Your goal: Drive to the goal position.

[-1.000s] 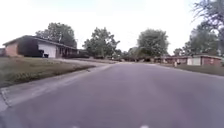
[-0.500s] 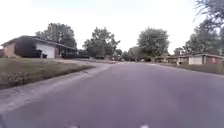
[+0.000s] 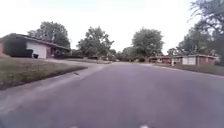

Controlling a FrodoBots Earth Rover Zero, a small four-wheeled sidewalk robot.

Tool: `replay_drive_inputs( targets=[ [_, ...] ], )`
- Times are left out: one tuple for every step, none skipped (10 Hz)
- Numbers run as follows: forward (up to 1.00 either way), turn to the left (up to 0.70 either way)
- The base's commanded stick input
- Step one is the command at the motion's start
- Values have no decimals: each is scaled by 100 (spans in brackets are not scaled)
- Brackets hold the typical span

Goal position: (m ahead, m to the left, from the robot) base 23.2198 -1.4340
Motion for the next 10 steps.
replay_drive_inputs(
  targets=[
    [100,0],
    [100,0],
    [100,0],
    [100,0],
    [100,0],
    [100,0],
    [100,0],
    [100,0],
    [100,0],
    [100,0]
  ],
)
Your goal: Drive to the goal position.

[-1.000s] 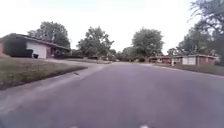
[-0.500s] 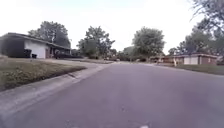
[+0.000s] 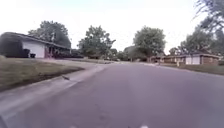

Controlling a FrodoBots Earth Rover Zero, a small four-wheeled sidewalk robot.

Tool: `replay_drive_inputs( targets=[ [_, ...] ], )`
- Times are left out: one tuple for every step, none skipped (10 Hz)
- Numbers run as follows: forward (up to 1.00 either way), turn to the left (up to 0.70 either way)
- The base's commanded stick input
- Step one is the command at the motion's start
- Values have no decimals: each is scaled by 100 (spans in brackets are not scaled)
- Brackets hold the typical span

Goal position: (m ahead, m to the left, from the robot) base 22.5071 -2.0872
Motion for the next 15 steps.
replay_drive_inputs(
  targets=[
    [100,-1],
    [100,-2],
    [100,-1],
    [100,-1],
    [100,-1],
    [100,0],
    [100,-2],
    [100,-2],
    [100,-2],
    [100,-3],
    [100,-19],
    [100,-32],
    [100,-35],
    [100,-35],
    [100,-17]
  ],
)
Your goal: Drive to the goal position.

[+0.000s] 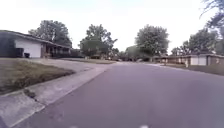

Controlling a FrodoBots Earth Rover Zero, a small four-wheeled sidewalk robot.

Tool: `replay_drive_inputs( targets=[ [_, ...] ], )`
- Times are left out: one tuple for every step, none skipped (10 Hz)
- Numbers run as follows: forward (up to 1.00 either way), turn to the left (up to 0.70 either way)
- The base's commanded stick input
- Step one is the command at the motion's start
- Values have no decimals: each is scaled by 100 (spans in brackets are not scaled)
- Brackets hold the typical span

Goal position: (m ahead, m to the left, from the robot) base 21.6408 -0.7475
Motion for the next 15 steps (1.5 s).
replay_drive_inputs(
  targets=[
    [100,-3],
    [100,0],
    [100,0],
    [100,0],
    [100,0],
    [100,0],
    [100,0],
    [100,0],
    [100,0],
    [100,0],
    [100,0],
    [100,0],
    [100,0],
    [100,0],
    [100,0]
  ],
)
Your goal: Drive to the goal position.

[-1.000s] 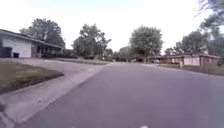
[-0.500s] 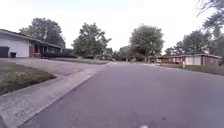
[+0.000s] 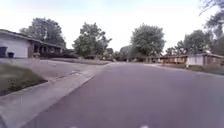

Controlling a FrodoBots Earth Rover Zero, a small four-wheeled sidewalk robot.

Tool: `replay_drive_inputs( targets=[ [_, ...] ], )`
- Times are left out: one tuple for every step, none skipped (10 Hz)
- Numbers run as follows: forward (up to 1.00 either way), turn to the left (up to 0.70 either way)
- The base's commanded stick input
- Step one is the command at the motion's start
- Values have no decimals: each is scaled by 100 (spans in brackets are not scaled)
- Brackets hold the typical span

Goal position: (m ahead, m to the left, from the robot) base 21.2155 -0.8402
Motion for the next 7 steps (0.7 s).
replay_drive_inputs(
  targets=[
    [100,0],
    [100,-2],
    [100,-19],
    [100,-36],
    [100,-31],
    [100,-7],
    [100,0]
  ],
)
